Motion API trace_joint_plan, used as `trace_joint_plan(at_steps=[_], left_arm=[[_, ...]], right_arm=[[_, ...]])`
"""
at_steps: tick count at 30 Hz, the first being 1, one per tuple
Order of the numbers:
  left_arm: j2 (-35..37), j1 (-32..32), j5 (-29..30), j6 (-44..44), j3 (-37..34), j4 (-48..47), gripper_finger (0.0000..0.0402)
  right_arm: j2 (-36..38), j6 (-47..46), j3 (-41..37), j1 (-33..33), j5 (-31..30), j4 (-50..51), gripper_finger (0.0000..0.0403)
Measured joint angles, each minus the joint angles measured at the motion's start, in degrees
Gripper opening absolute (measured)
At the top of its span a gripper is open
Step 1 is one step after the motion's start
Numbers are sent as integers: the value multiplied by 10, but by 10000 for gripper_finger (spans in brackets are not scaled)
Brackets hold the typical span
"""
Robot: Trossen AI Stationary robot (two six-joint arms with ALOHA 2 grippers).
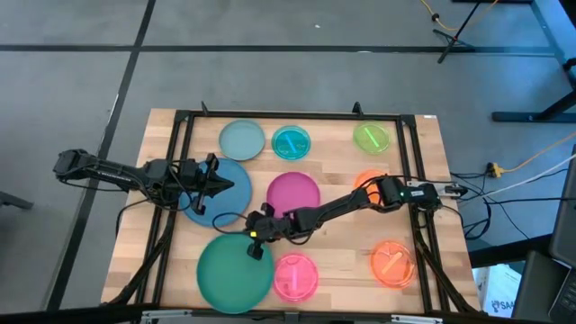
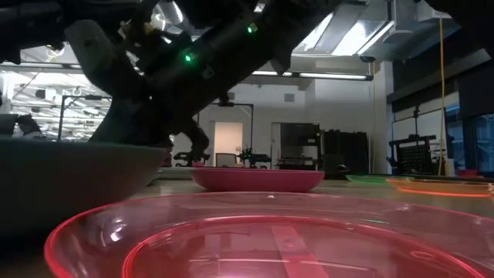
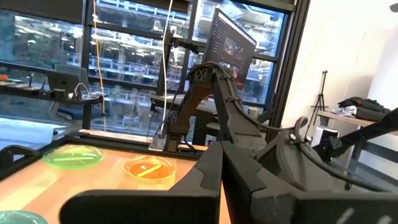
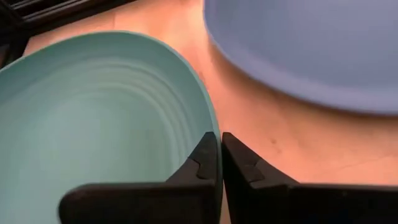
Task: Stack plastic plates
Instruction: Stack the dark green plate on top of the blue plate
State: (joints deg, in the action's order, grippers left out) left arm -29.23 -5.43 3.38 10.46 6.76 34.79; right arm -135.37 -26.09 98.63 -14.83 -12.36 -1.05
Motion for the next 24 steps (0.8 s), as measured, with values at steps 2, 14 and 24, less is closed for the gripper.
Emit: trace_joint_plan(at_steps=[2, 14, 24], left_arm=[[0, 0, 0, 0, 0, 15, 0], [0, -17, -1, -3, 0, 50, 0], [0, -26, 2, -5, 0, 66, 0]], right_arm=[[10, 13, 0, 2, -6, 11, 1], [49, 27, 0, 50, -41, 16, 1], [50, 10, 0, 116, -6, -44, 1]])
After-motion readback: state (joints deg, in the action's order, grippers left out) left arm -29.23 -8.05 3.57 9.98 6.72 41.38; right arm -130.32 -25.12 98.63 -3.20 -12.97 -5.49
